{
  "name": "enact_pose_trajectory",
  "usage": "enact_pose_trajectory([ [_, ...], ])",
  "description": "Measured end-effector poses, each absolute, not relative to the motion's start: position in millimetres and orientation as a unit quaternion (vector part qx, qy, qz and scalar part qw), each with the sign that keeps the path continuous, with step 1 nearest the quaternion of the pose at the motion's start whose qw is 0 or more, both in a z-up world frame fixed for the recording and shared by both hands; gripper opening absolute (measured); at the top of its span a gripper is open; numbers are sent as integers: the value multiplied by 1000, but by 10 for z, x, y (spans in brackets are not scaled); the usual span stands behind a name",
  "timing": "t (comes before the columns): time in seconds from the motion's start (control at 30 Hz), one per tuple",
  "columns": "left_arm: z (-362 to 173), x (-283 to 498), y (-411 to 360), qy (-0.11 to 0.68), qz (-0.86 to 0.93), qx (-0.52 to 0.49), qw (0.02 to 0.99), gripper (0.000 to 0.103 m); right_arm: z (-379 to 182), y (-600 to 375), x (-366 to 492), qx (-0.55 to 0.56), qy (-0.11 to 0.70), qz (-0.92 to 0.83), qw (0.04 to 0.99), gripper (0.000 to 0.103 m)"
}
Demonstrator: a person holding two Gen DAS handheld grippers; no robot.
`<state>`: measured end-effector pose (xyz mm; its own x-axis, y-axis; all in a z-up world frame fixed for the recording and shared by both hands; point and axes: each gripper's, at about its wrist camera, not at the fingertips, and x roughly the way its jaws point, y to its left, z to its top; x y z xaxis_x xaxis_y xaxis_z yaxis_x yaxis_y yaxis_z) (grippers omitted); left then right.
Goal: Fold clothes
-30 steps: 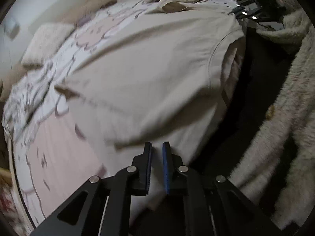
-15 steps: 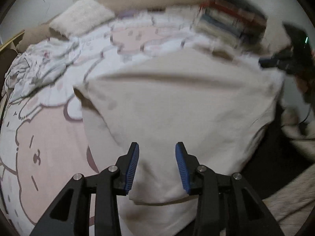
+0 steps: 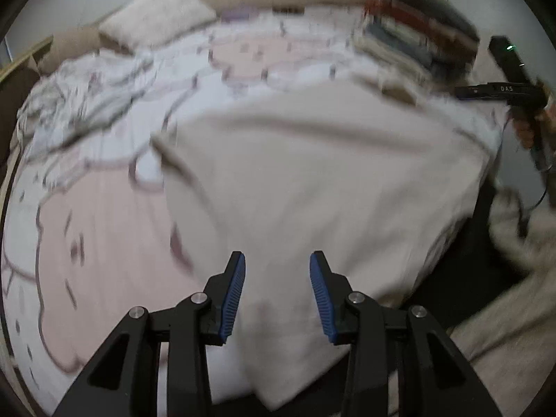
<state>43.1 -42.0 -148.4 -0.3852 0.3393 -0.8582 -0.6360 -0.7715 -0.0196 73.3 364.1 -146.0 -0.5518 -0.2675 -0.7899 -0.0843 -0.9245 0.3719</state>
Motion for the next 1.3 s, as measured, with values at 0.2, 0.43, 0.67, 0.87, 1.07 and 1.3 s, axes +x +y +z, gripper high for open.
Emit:
enact_pose_trajectory([
  [0.2,-1398,25,25,150,837,-431,300,38,-1312,3866,83,437,-315,-839,77,98],
  [0.43,-1764,-197,124,161,836,-443,281,38,-1837,4122,-573,513,-487,-706,17,87],
  [0.67,-1940,-214,54,160,830,-447,292,38,-1754,3934,-987,557,-418,-718,-22,85],
  [0.87,-2097,-215,27,159,825,-454,296,38,-2055,3849,-1186,610,-387,-689,-58,76],
  [1.07,-2204,-169,18,171,820,-456,302,38,-2294,3835,-1075,640,-360,-673,-86,42],
  [1.3,-2279,-144,35,183,819,-454,299,39,-2167,3891,-1050,598,-323,-730,-78,5],
])
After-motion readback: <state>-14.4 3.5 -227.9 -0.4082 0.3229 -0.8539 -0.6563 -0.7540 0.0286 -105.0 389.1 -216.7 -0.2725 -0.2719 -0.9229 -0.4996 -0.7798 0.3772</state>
